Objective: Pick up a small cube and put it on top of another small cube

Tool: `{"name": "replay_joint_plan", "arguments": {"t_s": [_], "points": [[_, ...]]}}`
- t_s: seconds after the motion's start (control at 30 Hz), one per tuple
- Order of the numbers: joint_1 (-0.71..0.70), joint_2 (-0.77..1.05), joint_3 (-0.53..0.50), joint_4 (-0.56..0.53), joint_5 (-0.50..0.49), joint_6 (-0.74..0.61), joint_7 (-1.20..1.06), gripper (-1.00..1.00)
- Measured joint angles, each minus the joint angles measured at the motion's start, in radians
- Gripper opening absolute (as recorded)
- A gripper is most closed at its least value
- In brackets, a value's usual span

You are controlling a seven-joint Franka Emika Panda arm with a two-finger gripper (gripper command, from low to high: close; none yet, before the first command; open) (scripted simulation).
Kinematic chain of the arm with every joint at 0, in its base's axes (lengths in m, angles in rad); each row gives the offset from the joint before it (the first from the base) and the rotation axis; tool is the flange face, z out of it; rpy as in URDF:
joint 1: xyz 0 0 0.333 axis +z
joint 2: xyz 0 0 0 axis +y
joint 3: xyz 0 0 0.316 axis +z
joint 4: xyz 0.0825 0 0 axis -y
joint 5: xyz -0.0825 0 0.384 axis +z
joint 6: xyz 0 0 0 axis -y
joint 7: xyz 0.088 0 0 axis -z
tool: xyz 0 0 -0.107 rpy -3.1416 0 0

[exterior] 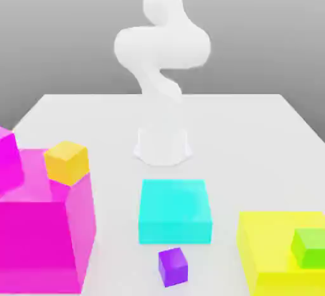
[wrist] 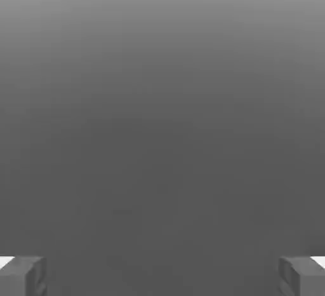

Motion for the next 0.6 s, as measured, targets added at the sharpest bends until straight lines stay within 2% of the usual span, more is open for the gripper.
{"name": "replay_joint_plan", "arguments": {"t_s": [0.6], "points": [[0.081, 0.659, -0.042, -0.178, 0.050, 0.311, -0.209, 0.00]]}}
